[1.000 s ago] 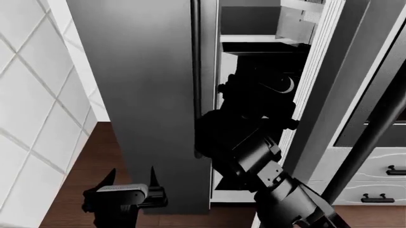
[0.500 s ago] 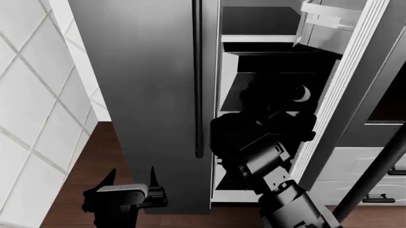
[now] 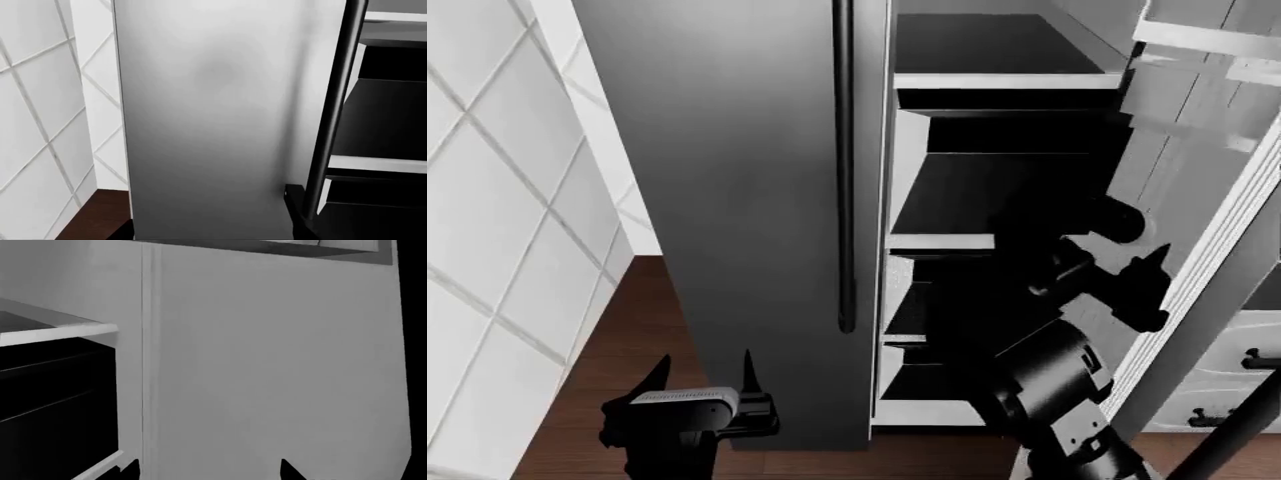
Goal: Open the fridge door
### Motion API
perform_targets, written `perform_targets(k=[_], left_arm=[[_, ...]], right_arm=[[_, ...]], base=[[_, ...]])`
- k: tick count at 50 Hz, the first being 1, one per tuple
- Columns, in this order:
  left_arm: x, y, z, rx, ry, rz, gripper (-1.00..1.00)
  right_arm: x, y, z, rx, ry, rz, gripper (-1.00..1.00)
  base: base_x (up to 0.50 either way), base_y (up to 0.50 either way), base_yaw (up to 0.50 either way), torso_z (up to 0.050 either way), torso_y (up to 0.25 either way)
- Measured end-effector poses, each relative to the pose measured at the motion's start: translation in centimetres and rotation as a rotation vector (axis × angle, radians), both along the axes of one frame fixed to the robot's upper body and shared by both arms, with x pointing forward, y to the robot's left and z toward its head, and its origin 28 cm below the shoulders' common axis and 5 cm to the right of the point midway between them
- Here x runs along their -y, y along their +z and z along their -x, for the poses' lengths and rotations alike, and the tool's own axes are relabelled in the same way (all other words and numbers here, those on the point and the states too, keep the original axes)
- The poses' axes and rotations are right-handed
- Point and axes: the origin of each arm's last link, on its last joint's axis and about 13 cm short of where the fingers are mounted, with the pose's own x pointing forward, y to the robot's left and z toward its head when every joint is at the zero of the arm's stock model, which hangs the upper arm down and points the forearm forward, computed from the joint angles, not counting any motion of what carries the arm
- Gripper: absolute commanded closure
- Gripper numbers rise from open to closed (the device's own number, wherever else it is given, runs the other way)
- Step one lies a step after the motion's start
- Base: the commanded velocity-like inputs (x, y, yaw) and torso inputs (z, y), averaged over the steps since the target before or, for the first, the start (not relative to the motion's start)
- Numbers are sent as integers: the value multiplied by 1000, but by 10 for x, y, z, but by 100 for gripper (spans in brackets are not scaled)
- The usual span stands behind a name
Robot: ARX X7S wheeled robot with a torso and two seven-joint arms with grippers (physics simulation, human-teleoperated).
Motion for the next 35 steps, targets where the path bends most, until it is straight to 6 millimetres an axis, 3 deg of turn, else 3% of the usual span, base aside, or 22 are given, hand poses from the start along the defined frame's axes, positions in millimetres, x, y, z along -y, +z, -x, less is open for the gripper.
perform_targets(k=[35], left_arm=[[0,-1,1,-4,1,-10,-100]], right_arm=[[92,-8,59,-35,52,-6,-100]], base=[[0,0,0,-1,0]])
